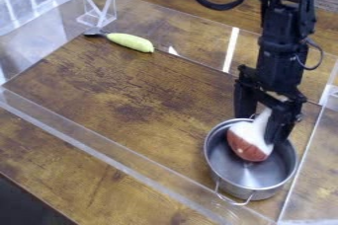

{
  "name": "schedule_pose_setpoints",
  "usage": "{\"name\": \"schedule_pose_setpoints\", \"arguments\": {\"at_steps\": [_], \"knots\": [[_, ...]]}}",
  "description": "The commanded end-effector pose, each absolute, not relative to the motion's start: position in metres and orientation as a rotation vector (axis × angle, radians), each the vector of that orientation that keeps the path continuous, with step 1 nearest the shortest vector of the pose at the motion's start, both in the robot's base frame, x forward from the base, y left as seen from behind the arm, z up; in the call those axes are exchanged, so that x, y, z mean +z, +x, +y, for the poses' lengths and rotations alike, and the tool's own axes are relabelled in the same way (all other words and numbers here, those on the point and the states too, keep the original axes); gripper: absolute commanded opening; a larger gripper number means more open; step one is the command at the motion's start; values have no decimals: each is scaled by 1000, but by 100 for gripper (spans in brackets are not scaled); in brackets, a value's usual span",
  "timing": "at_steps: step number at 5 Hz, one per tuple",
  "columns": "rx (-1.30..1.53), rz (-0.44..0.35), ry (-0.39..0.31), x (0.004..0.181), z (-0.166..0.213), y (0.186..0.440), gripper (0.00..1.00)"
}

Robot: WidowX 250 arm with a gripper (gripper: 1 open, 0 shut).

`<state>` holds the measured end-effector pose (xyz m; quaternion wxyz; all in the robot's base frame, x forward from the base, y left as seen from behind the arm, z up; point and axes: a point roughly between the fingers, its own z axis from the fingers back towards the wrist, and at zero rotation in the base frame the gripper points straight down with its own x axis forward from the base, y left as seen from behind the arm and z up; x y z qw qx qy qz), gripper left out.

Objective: Remove the mushroom from the silver pot and put it on the table

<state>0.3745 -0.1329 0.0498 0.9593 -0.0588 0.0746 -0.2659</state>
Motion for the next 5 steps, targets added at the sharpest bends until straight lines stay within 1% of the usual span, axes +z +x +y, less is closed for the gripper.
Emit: {"name": "schedule_pose_setpoints", "arguments": {"at_steps": [1, 2, 3, 4, 5], "knots": [[-501, 96, -128, 77, -132, 385, 100], [-502, 105, -131, 57, -131, 380, 100], [-451, 101, -133, 50, -120, 382, 0], [-403, 95, -131, 47, -108, 382, 0], [-440, 91, -129, 59, -96, 378, 0]]}}
